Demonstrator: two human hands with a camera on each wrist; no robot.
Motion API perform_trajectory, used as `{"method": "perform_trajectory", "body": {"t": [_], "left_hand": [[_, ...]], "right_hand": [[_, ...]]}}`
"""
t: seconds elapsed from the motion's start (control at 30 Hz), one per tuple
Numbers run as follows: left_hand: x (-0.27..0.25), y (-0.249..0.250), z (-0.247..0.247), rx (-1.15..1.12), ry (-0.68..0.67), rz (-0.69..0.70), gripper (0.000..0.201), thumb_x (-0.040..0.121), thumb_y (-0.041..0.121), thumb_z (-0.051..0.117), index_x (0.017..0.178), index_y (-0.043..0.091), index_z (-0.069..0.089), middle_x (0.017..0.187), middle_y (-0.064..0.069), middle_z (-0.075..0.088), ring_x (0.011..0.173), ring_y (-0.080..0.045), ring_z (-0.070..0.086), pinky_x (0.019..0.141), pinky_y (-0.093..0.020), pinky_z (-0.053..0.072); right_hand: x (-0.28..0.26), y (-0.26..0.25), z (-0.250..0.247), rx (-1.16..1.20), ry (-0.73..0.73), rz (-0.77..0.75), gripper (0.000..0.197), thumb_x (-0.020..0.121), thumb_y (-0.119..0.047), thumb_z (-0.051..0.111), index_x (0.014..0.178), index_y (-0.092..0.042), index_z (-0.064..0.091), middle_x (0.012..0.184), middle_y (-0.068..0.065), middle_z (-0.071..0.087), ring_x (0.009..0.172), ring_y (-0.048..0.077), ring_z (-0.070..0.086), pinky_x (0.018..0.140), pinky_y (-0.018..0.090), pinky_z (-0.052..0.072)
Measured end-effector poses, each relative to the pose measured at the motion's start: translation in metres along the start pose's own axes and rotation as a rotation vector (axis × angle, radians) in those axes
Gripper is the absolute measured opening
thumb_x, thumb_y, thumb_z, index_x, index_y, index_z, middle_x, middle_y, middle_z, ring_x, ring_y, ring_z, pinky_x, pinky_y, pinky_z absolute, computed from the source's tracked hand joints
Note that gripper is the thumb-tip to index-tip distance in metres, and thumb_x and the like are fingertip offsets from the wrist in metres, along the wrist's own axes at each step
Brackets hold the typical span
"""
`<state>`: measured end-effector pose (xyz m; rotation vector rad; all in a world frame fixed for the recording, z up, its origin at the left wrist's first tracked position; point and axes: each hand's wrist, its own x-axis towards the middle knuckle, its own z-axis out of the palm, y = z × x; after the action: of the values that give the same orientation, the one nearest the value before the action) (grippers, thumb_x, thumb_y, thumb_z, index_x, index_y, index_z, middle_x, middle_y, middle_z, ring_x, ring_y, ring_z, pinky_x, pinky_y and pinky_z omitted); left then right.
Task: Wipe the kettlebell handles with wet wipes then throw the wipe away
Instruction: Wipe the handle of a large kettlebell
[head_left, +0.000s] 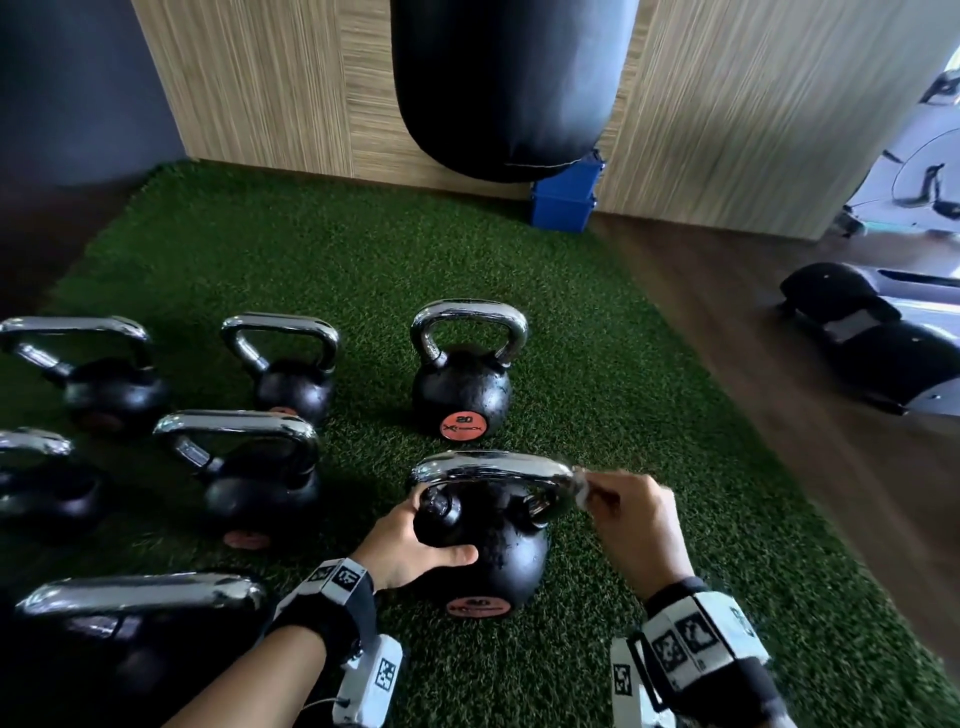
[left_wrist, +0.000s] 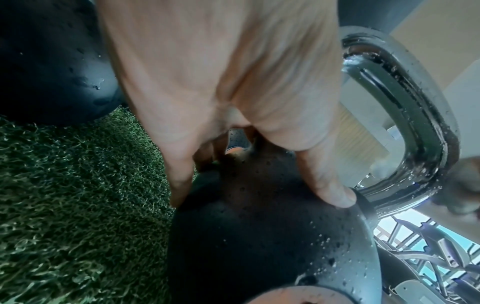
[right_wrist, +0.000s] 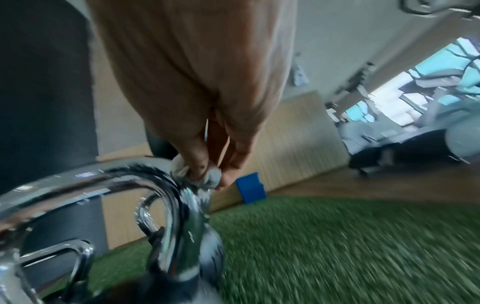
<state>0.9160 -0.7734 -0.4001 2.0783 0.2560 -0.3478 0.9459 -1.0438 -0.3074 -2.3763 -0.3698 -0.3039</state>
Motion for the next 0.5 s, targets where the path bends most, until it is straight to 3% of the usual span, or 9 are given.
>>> {"method": "perform_trajectory", "body": {"t": [0.1, 0.27, 0.37, 0.47, 0.5], "left_hand": [[0.004, -0.001, -0.001, 0.031, 0.004, -0.029, 0.075, 0.036, 0.079, 0.086, 0.099, 0.052, 0.055, 0.095, 0.036, 0.065, 0.095, 0.018, 0.056, 0.079, -0.004, 0.039], [0.003, -0.001, 0.002, 0.067, 0.038, -0.071, 0.066, 0.038, 0.08, 0.084, 0.09, 0.057, 0.05, 0.09, 0.038, 0.054, 0.085, 0.014, 0.051, 0.078, -0.01, 0.039], [-0.002, 0.002, 0.004, 0.078, 0.076, -0.046, 0.063, 0.04, 0.081, 0.082, 0.092, 0.06, 0.053, 0.086, 0.04, 0.056, 0.089, 0.009, 0.056, 0.076, -0.007, 0.038], [-0.01, 0.008, 0.004, 0.114, 0.11, -0.07, 0.065, 0.039, 0.084, 0.079, 0.093, 0.054, 0.06, 0.086, 0.031, 0.061, 0.098, -0.003, 0.062, 0.078, -0.014, 0.042], [-0.012, 0.01, 0.004, 0.146, 0.116, -0.086, 0.069, 0.042, 0.084, 0.08, 0.1, 0.05, 0.063, 0.092, 0.026, 0.064, 0.103, -0.008, 0.064, 0.08, -0.017, 0.043]], "right_hand": [[-0.002, 0.02, 0.009, 0.049, -0.087, 0.206, 0.02, 0.088, -0.014, 0.075, 0.069, -0.019, 0.077, 0.053, -0.014, 0.064, 0.044, -0.007, 0.051, 0.044, 0.009, 0.037], [-0.003, 0.035, 0.018, 0.182, -0.083, 0.221, 0.019, 0.088, -0.019, 0.074, 0.069, -0.018, 0.076, 0.052, -0.017, 0.063, 0.041, -0.003, 0.044, 0.043, 0.01, 0.034], [0.0, 0.039, 0.025, 0.247, -0.164, 0.289, 0.013, 0.088, -0.014, 0.073, 0.076, -0.016, 0.078, 0.064, -0.006, 0.072, 0.05, 0.004, 0.053, 0.05, 0.02, 0.042], [-0.005, 0.04, 0.039, 0.196, -0.261, 0.324, 0.015, 0.086, -0.011, 0.072, 0.072, -0.01, 0.076, 0.063, -0.002, 0.069, 0.049, 0.005, 0.049, 0.051, 0.02, 0.038], [-0.007, 0.038, 0.043, 0.187, -0.288, 0.341, 0.017, 0.087, -0.011, 0.071, 0.071, -0.011, 0.075, 0.062, -0.002, 0.067, 0.049, 0.006, 0.048, 0.051, 0.021, 0.037]]}}
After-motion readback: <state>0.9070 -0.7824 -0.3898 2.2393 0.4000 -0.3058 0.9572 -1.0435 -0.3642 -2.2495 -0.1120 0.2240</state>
